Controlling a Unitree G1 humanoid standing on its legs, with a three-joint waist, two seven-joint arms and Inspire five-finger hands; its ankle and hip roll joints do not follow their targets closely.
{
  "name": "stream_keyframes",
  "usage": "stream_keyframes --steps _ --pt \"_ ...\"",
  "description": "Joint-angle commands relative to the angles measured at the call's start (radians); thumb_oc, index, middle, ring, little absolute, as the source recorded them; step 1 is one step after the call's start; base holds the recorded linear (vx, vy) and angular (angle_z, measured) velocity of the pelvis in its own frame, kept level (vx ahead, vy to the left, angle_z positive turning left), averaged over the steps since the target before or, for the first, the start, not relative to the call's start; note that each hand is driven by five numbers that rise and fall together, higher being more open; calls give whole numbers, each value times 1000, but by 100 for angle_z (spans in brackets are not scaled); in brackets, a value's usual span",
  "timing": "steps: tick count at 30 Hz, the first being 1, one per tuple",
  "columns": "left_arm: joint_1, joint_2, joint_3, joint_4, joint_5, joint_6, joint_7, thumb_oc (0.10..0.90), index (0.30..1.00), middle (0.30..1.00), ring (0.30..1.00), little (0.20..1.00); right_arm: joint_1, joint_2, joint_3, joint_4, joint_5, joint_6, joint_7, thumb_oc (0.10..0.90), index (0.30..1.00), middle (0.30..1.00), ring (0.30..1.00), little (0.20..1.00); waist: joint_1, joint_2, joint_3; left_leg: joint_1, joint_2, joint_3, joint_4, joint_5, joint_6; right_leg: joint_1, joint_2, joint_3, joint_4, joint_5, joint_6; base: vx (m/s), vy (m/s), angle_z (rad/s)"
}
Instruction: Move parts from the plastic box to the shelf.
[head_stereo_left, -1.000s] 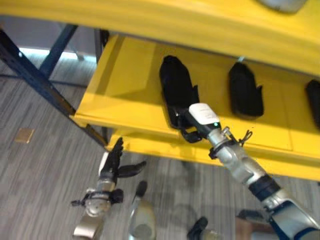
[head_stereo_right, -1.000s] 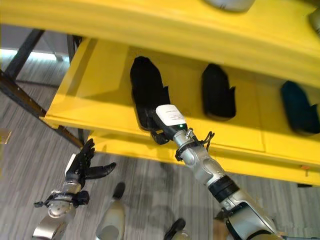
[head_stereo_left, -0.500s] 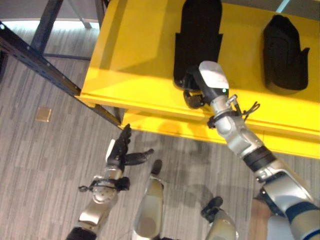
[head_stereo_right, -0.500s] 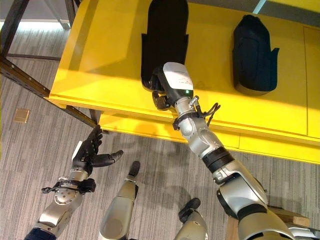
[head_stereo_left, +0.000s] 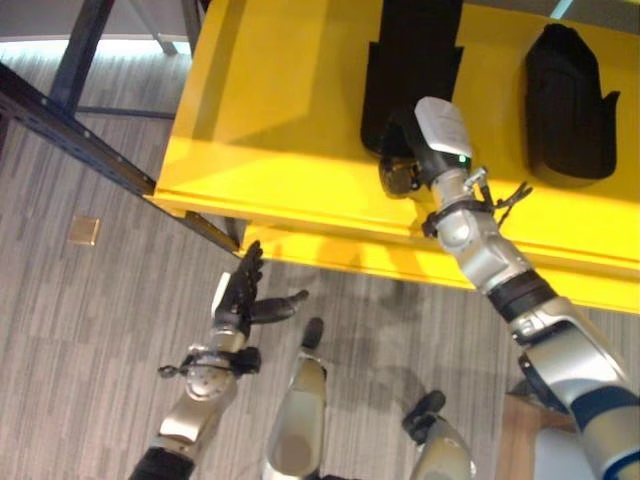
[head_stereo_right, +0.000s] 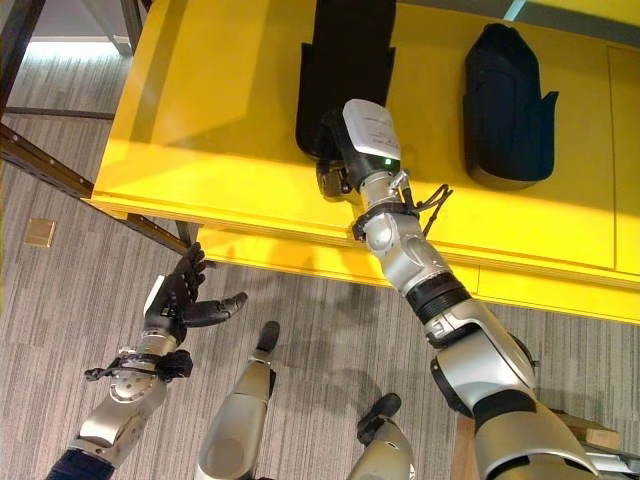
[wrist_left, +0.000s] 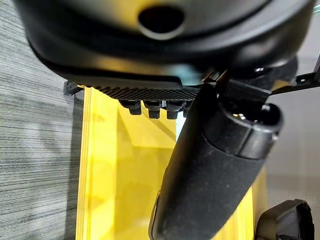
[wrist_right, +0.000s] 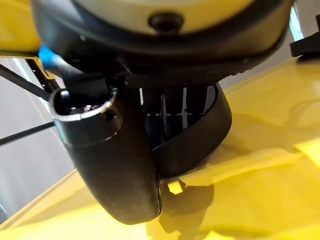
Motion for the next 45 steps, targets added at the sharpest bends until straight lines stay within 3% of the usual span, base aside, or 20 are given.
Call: stream_keyframes --steps 1,22,45 --pt "4 39 15 -99 6 -112 24 900 1000 1000 1000 1000 -46 -45 9 5 9 -1 -28 400 300 300 300 300 -8 -23 -39 35 11 98 -37 -25 60 -15 15 36 55 29 -33 0 0 0" --pt "26 21 59 -98 29 -103 36 900 1000 1000 1000 1000 181 -106 -40 -236 -14 -43 32 400 300 300 300 300 -62 -74 -45 73 41 108 -49 -32 50 -4 32 54 51 25 -33 2 -18 -4" --pt "22 35 66 -108 20 -110 38 900 1000 1000 1000 1000 76 -90 -13 -244 -17 -45 28 400 300 300 300 300 -35 -81 -43 66 33 101 -60 -28 58 -4 37 42 48 36 -27 0 0 0"
